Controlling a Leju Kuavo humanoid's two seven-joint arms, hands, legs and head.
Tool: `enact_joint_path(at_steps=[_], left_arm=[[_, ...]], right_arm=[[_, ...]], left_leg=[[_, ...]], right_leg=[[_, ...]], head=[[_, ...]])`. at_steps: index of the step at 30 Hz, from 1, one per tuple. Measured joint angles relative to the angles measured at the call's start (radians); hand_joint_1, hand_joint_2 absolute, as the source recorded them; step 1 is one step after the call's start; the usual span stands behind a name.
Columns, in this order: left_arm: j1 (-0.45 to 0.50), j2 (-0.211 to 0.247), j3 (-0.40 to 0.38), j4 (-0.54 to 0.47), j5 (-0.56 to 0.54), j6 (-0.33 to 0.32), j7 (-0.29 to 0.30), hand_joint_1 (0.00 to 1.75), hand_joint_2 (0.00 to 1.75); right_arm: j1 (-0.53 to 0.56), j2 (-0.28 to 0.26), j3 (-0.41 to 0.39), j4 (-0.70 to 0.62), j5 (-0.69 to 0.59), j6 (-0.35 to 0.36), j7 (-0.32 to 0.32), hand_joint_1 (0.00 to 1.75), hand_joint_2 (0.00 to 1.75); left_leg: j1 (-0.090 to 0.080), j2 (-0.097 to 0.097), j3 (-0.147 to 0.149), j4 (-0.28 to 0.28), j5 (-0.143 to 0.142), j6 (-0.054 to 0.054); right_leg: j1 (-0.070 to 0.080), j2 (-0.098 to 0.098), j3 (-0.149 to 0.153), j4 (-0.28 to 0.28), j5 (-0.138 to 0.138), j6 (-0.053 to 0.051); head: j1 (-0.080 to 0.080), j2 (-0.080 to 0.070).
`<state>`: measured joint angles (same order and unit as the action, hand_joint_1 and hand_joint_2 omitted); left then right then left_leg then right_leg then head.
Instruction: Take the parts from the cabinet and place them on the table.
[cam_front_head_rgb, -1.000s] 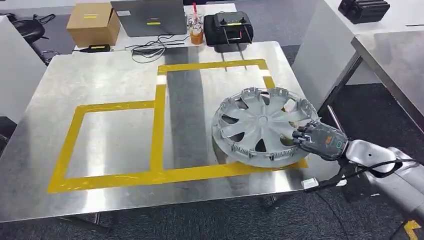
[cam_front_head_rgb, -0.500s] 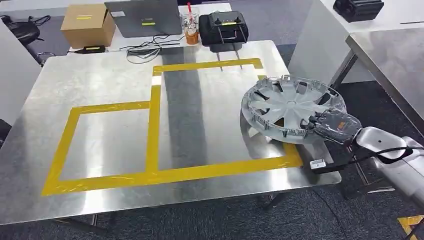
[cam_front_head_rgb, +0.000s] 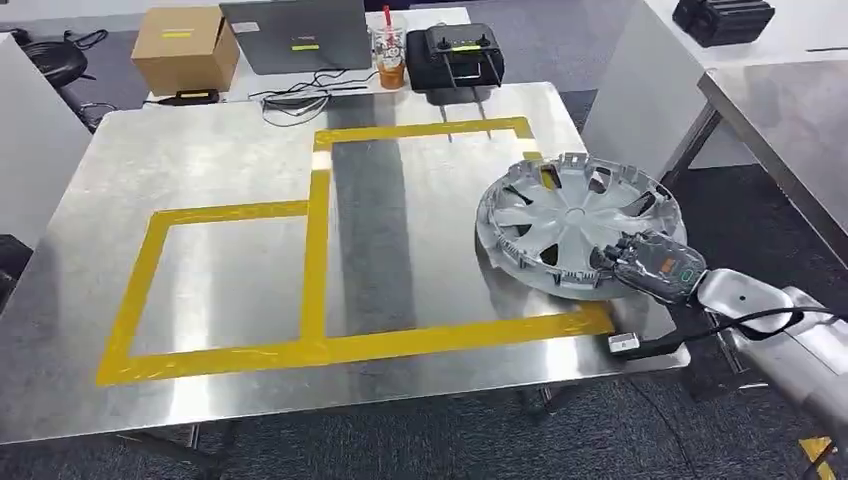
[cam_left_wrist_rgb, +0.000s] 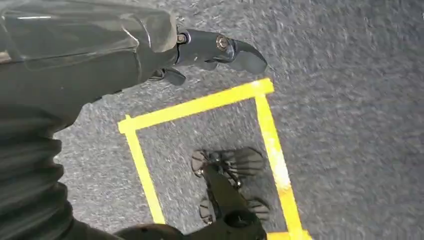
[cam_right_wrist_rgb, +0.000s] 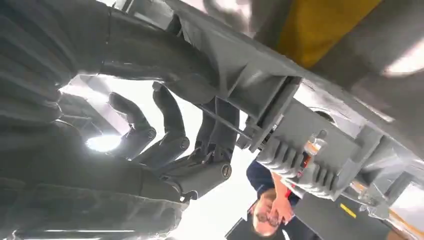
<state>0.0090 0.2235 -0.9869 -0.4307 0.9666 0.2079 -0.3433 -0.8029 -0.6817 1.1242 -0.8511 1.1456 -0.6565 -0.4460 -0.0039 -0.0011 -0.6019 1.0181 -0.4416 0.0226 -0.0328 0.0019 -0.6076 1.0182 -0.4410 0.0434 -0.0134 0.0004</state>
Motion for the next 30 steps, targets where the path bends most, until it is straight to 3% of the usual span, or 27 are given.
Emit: enact_joint_path(at_steps=[2,4,5,7,8,9,10,11,13,14,16,18,19,20,22,23,24,25,26,28,29,30], left_arm=[[-0.004,-0.002,-0.005,0.007,-0.005,-0.005,0.003,0.0,1.75],[-0.007,-0.003,-0.006,0.015,-0.008,-0.008,0.004,0.0,1.75],[-0.009,-0.006,-0.006,0.018,-0.01,-0.009,0.004,0.0,1.75],[-0.011,-0.007,-0.006,0.023,-0.01,-0.009,0.004,0.0,1.75],[-0.011,-0.008,-0.007,0.026,-0.01,-0.009,0.005,0.0,1.75],[-0.01,-0.01,-0.008,0.028,-0.01,-0.01,0.005,0.0,1.75],[-0.01,-0.011,-0.009,0.029,-0.01,-0.01,0.005,0.0,1.75],[-0.011,-0.011,-0.01,0.031,-0.01,-0.01,0.005,0.0,1.75],[-0.011,-0.011,-0.01,0.035,-0.01,-0.01,0.005,0.0,1.75],[-0.012,-0.009,-0.01,0.039,-0.01,-0.01,0.006,0.0,1.75],[-0.011,-0.012,-0.01,0.045,-0.006,-0.01,0.007,0.0,1.75],[-0.01,-0.013,-0.01,0.052,0.001,-0.01,0.009,0.0,1.75],[-0.009,-0.013,-0.009,0.054,0.009,-0.009,0.009,0.0,1.75],[-0.008,-0.016,-0.009,0.056,0.013,-0.005,0.006,0.0,1.75],[-0.002,-0.018,-0.006,0.061,0.029,0.004,0.001,0.0,1.75],[0.004,-0.019,-0.003,0.063,0.034,0.012,0.0,0.0,1.75],[0.01,-0.019,-0.001,0.064,0.042,0.02,0.0,0.0,1.75],[0.015,-0.02,0.002,0.063,0.05,0.034,0.0,0.0,1.75],[0.022,-0.02,0.007,0.063,0.059,0.051,0.0,0.0,1.75],[0.043,-0.012,0.027,0.037,0.079,0.12,0.019,0.0,1.75],[0.064,0.009,0.036,-0.019,0.082,0.187,0.047,0.0,1.75],[0.09,0.029,0.043,-0.081,0.082,0.267,0.08,0.0,1.75]], right_arm=[[-0.001,0.017,0.005,0.0,-0.007,0.0,-0.019,1.75,1.75],[-0.014,0.036,0.009,0.001,-0.015,0.0,-0.032,1.75,1.75],[-0.021,0.048,0.012,0.001,-0.018,0.0,-0.034,1.75,1.75],[-0.027,0.065,0.016,0.002,-0.019,0.001,-0.034,1.75,1.75],[-0.026,0.07,0.02,0.002,-0.019,0.001,-0.034,1.75,1.75],[-0.026,0.075,0.023,0.003,-0.019,0.001,-0.034,1.75,1.75],[-0.026,0.078,0.024,0.004,-0.019,0.001,-0.035,1.75,1.75],[-0.027,0.082,0.025,0.005,-0.019,-0.002,-0.036,1.75,1.75],[-0.034,0.095,0.026,0.009,-0.019,-0.007,-0.04,1.75,1.75],[-0.039,0.106,0.026,0.015,-0.019,-0.013,-0.04,1.75,1.75],[-0.049,0.128,0.029,0.036,-0.016,-0.023,-0.042,1.75,1.75],[-0.054,0.149,0.029,0.052,-0.013,-0.026,-0.047,1.75,1.75],[-0.057,0.162,0.029,0.06,-0.011,-0.027,-0.051,1.75,1.75],[-0.063,0.175,0.029,0.071,-0.007,-0.032,-0.056,1.75,1.75],[-0.077,0.197,0.029,0.089,0.006,-0.032,-0.066,1.75,1.75],[-0.077,0.214,0.029,0.098,0.013,-0.033,-0.069,1.75,1.75],[-0.076,0.228,0.029,0.106,0.021,-0.033,-0.073,1.75,1.75],[-0.077,0.251,0.029,0.116,0.026,-0.033,-0.08,1.75,1.75],[-0.08,0.274,0.028,0.125,0.027,-0.033,-0.086,1.75,1.75],[-0.103,0.325,0.029,0.15,0.023,-0.033,-0.101,1.75,1.75],[-0.116,0.356,0.031,0.166,0.019,-0.033,-0.102,1.75,1.75],[-0.125,0.39,0.036,0.179,0.013,-0.033,-0.104,1.75,1.75]], left_leg=[[0.004,0.0,0.0,-0.004,0.005,-0.009],[0.009,0.0,-0.009,0.011,-0.01,-0.022],[0.01,0.0,-0.029,0.057,-0.04,-0.028],[0.014,0.0,-0.103,0.212,-0.112,-0.036],[0.015,0.0,-0.137,0.279,-0.134,-0.037],[0.015,0.0,-0.155,0.312,-0.135,-0.036],[0.015,0.0,-0.149,0.294,-0.115,-0.034],[0.015,0.0,-0.121,0.234,-0.079,-0.031],[0.012,0.0,-0.028,0.056,0.0,-0.014],[0.007,0.0,-0.004,0.011,-0.008,-0.008],[0.002,0.002,-0.006,0.007,-0.009,-0.007],[-0.001,0.002,-0.004,0.0,-0.005,0.004],[0.011,0.004,0.013,-0.018,0.008,0.013],[0.007,0.004,0.013,-0.023,0.012,0.018],[0.006,0.004,0.011,-0.023,0.015,0.024],[0.006,0.004,0.01,-0.022,0.015,0.024],[0.006,0.003,0.01,-0.022,0.015,0.023],[0.007,0.003,0.01,-0.022,0.014,0.023],[0.008,0.003,0.011,-0.021,0.013,0.021],[0.011,0.004,0.012,-0.013,0.007,0.011],[0.009,0.006,0.005,-0.006,0.001,0.002],[0.005,0.011,0.001,0.006,-0.005,-0.007]], right_leg=[[0.007,0.002,-0.004,0.002,0.002,-0.01],[-0.003,0.004,-0.002,-0.002,0.006,-0.02],[-0.003,0.004,-0.001,-0.002,0.006,-0.024],[0.0,0.004,-0.003,-0.002,0.006,-0.033],[0.002,0.004,-0.003,-0.002,0.006,-0.033],[0.003,0.004,-0.003,-0.002,0.006,-0.033],[0.004,0.004,-0.002,-0.002,0.006,-0.033],[0.005,0.004,-0.002,-0.002,0.006,-0.033],[0.007,0.005,-0.001,-0.002,0.006,-0.033],[0.013,0.007,-0.003,-0.001,0.007,-0.031],[0.013,0.008,-0.006,-0.001,0.009,-0.027],[0.011,0.008,-0.003,-0.01,0.013,-0.014],[0.009,0.005,-0.014,0.002,0.007,-0.013],[0.011,0.004,-0.027,0.03,-0.013,-0.017],[0.011,0.004,-0.093,0.18,-0.079,-0.028],[0.011,0.004,-0.13,0.263,-0.105,-0.028],[0.009,0.004,-0.154,0.309,-0.113,-0.023],[0.007,0.004,-0.155,0.306,-0.105,-0.016],[0.004,0.003,-0.13,0.253,-0.079,-0.005],[-0.001,0.002,-0.044,0.071,-0.01,0.014],[-0.002,0.002,-0.014,0.012,0.0,0.013],[0.005,0.008,-0.009,0.007,0.002,-0.002]], head=[[0.001,0.0],[0.002,0.0],[-0.003,0.0],[-0.003,0.0],[-0.003,0.0],[-0.002,0.0],[-0.003,0.0],[-0.003,0.0],[-0.003,0.0],[-0.002,0.0],[-0.002,0.0],[-0.002,0.0],[-0.001,0.0],[0.001,0.0],[0.002,0.0],[0.002,0.0],[0.002,0.0],[0.003,0.0],[0.003,0.0],[0.008,0.0],[0.011,0.0],[0.008,0.0]])
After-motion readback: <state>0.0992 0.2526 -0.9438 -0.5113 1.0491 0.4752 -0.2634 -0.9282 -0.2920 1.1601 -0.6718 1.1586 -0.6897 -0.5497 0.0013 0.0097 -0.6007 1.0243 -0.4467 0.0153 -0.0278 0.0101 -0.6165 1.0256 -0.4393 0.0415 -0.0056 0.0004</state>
